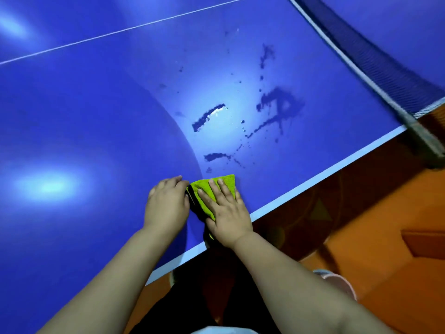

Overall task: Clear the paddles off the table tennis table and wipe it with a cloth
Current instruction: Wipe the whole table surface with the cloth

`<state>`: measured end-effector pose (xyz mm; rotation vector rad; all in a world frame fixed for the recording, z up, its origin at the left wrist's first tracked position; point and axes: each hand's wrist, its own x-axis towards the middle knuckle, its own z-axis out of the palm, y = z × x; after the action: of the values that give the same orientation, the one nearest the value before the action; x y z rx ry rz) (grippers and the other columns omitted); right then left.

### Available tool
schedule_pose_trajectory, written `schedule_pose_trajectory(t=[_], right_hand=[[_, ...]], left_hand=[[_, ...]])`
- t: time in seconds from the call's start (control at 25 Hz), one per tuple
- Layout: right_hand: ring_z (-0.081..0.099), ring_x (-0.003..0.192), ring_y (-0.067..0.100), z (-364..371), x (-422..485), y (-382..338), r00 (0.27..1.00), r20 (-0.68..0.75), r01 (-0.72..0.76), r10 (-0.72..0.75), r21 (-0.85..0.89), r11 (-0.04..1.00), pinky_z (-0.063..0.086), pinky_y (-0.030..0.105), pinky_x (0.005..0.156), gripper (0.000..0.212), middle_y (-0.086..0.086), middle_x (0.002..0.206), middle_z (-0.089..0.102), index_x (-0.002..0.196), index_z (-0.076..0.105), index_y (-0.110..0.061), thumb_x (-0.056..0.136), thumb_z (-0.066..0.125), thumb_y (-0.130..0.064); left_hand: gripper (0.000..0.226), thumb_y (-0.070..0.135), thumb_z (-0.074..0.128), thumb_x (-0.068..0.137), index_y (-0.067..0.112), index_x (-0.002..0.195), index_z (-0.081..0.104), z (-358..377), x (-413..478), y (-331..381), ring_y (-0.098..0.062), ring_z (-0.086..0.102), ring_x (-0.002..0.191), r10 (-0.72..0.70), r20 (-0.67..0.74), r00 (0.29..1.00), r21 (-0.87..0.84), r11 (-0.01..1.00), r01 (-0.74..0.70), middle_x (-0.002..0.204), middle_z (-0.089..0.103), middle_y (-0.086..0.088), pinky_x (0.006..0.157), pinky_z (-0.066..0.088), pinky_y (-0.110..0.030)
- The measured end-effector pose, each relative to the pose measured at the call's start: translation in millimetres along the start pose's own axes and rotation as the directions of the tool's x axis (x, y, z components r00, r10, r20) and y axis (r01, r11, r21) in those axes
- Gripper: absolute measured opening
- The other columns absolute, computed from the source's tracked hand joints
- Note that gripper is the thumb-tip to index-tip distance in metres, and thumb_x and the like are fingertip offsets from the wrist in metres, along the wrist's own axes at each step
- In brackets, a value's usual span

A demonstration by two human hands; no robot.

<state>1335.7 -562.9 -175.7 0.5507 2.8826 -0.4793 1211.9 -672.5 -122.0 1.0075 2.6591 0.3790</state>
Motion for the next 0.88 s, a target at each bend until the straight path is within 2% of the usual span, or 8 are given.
schedule_pose_trajectory(t=[0.24, 0.44, 0.68, 0.88], right_hand=[[-0.001, 0.148, 0.019, -58.0, 16.1, 157.5, 0.999, -0.005, -0.053, 0.053, 0.031, 0.998, 0.008, 0.046, 0.117, 0.073, -0.003, 0.161, 0.007, 0.150, 0.019, -0.039, 0.083, 0.047, -0.035], [-0.013, 0.147, 0.014, -112.1, 24.1, 307.0, 0.991, 0.039, -0.126, 0.127, -0.017, 0.992, 0.002, 0.043, 0.118, 0.072, -0.008, 0.161, -0.006, 0.151, 0.007, -0.043, 0.091, 0.048, -0.036], [-0.012, 0.147, 0.014, -155.1, 38.0, 439.3, 0.972, 0.006, -0.236, 0.237, -0.056, 0.970, -0.008, 0.041, 0.117, 0.069, -0.008, 0.161, -0.005, 0.150, 0.008, -0.044, 0.091, 0.044, -0.042], [-0.004, 0.148, 0.019, -177.7, 49.2, 512.0, 0.958, -0.062, -0.287, 0.281, -0.151, 0.946, -0.010, 0.044, 0.118, 0.070, -0.002, 0.161, 0.005, 0.150, 0.013, -0.040, 0.084, 0.038, -0.045]], left_hand=[[0.030, 0.012, 0.064, 0.080, 0.011, 0.110, 0.065, 39.6, 78.3, 145.5, -0.032, 0.055, 0.111, 0.096, -0.027, 0.995, 0.010, 0.995, -0.096, 0.123, 0.061, -0.011, 0.092, 0.042, -0.044], [0.036, 0.012, 0.069, 0.078, 0.011, 0.113, 0.065, 75.8, 129.9, 265.8, -0.032, 0.056, 0.109, 0.117, 0.001, 0.993, -0.025, 0.993, -0.117, 0.122, 0.061, -0.010, 0.091, 0.044, -0.044], [0.032, 0.013, 0.064, 0.083, 0.012, 0.114, 0.064, 108.7, 175.2, 348.6, -0.031, 0.054, 0.113, 0.097, 0.023, 0.995, -0.037, 0.995, -0.096, 0.126, 0.059, -0.008, 0.093, 0.042, -0.043], [0.031, 0.012, 0.064, 0.081, 0.012, 0.112, 0.065, 121.5, 195.2, 372.3, -0.030, 0.055, 0.110, 0.120, 0.030, 0.992, -0.060, 0.991, -0.118, 0.123, 0.061, -0.007, 0.093, 0.042, -0.042]])
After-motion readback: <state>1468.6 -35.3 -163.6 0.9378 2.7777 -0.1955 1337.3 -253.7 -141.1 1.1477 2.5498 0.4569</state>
